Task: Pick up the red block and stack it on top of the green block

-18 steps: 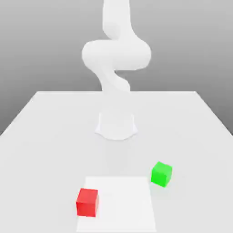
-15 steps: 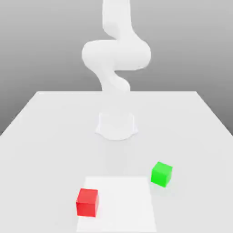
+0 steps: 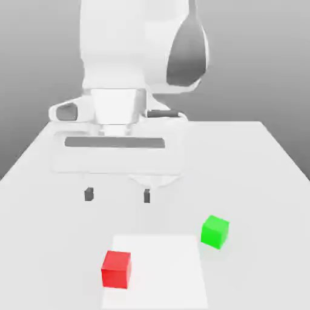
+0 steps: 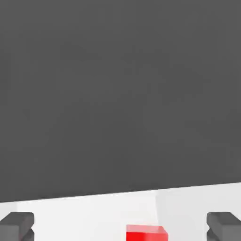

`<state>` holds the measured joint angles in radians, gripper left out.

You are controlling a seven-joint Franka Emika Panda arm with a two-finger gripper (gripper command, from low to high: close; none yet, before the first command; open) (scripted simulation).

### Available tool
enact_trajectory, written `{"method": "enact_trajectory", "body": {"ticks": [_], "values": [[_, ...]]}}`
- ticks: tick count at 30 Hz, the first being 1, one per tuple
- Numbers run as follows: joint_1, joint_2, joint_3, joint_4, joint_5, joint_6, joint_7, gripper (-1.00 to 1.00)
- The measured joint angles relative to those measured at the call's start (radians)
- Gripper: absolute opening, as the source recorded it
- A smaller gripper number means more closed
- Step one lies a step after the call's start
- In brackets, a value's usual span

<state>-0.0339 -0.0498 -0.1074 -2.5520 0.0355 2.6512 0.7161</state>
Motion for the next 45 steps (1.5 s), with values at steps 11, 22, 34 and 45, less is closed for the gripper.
{"method": "enact_trajectory", "body": {"ticks": [11,22,34,45], "values": [[-0.051,0.359,0.033,-0.030,0.053,0.238,-0.053,-1.00],[-0.040,0.210,0.012,-0.053,0.005,0.112,-0.018,-1.00],[0.342,-0.169,0.247,-0.367,0.043,0.049,-0.287,-1.00],[0.356,0.051,0.261,-0.370,-0.044,0.272,-0.236,1.00]]}}
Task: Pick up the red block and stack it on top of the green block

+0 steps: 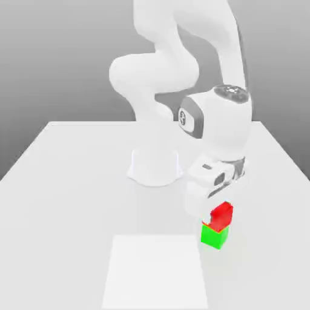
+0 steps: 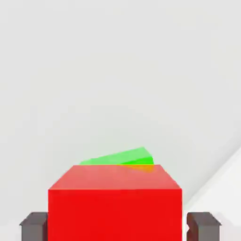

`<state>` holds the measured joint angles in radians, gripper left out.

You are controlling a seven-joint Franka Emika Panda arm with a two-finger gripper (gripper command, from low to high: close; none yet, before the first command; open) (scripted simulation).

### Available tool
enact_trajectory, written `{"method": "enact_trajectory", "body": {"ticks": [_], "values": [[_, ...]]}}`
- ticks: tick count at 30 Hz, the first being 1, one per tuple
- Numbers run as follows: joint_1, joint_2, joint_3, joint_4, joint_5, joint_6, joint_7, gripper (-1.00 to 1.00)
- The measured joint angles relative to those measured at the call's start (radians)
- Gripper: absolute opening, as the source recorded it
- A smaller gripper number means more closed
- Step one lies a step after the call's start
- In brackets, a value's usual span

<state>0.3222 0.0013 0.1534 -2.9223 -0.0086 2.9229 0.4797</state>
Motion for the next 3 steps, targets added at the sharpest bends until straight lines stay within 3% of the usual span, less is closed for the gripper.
{"method": "enact_trajectory", "body": {"ticks": [3], "values": [[0.004,0.006,-0.014,0.000,0.000,0.006,0.000,1.00]]}}
